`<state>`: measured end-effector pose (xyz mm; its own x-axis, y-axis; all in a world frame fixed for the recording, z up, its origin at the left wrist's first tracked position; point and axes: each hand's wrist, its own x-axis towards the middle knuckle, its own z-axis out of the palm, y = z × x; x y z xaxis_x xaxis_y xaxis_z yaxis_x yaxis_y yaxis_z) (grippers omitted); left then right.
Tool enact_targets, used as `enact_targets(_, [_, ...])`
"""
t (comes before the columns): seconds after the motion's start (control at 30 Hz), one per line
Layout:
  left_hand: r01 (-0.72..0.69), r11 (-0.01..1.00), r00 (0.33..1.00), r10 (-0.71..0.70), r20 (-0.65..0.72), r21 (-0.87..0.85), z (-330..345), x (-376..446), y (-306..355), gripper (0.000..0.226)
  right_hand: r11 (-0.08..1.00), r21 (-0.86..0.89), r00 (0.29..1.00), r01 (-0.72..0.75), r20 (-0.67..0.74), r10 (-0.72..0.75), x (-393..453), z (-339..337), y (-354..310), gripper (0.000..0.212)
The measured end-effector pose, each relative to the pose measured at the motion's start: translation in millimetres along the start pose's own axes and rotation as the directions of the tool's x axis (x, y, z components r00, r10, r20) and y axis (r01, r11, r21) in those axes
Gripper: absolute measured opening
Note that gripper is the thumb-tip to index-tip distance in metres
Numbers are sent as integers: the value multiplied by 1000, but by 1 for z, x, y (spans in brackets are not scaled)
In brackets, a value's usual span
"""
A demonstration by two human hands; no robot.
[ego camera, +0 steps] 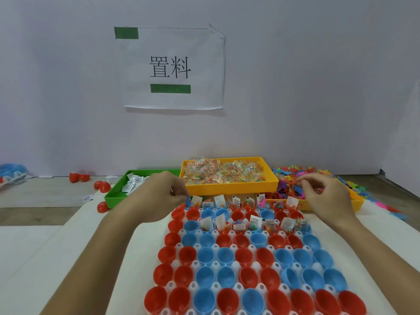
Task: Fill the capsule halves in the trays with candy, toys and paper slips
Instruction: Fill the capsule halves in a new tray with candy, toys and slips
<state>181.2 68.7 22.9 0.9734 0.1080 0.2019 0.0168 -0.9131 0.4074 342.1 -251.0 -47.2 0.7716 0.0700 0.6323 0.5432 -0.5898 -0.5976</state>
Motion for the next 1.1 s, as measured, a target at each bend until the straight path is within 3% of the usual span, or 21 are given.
enact_targets(0.13, [29, 999, 997, -31, 70, 25, 7, 2, -3, 17, 998, -60, 991, -29, -131, 21, -9, 3, 36, 18])
enact_targets(0.33, [21, 1000, 992, -22, 123, 10, 16, 4, 0, 18, 989, -132, 995, 63, -65, -72, -13, 14, 42, 18])
enact_targets(0.53, [24, 998, 983, -33, 179, 55, 26, 5, 2, 20, 988, -148, 996, 54, -65, -64, -11, 16, 45, 17])
enact_targets(1.1, [-7, 993, 987, -12, 160, 118, 30, 6, 3, 16, 992, -125, 997, 34, -68, -43, -11, 16, 43, 17])
